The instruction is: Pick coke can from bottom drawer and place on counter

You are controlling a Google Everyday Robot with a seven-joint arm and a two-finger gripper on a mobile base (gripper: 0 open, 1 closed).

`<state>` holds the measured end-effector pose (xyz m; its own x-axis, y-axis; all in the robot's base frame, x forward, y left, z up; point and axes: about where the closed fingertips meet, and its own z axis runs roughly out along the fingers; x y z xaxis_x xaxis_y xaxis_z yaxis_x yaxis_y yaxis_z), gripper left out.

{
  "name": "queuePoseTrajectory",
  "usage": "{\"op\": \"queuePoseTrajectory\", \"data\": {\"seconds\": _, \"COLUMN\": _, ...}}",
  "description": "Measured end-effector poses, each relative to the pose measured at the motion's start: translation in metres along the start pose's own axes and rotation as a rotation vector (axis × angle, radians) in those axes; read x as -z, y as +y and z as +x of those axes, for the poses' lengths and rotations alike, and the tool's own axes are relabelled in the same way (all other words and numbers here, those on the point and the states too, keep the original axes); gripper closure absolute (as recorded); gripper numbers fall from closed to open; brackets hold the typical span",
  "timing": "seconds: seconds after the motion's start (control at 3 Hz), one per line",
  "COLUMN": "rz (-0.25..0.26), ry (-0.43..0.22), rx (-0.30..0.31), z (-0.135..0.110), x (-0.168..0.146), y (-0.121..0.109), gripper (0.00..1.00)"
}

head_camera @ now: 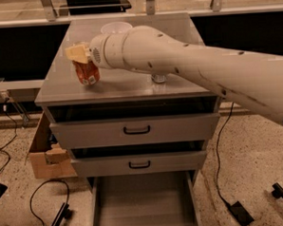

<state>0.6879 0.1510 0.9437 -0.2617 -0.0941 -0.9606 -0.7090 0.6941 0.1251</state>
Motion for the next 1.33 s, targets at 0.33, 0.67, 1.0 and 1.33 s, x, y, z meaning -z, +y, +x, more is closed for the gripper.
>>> {"op": "queuePoseTrajectory", "data": {"seconds": 0.33, "rz": -0.003, "ry": -0.002, "rx": 0.002, "z": -0.0017, "x": 0.0001, "y": 0.0024, "gripper": 0.34}}
{"op": "queuePoseTrajectory", "data": {"seconds": 0.67, "rz": -0.005, "ry": -0.003, "rx": 0.004, "z": -0.0031, "x": 0.0001, "y": 0.0045, "gripper": 0.13}}
{"op": "queuePoseTrajectory", "data": {"seconds": 1.0, "rz": -0.007, "ry": -0.005, "rx": 0.006, "z": -0.0045, "x": 0.0001, "y": 0.0064, "gripper": 0.0}}
{"op": "queuePoseTrajectory", "data": {"seconds": 1.33, "rz": -0.007, "ry": -0.005, "rx": 0.006, "z": -0.0045, "x": 0.0001, "y": 0.0065, "gripper": 0.0}}
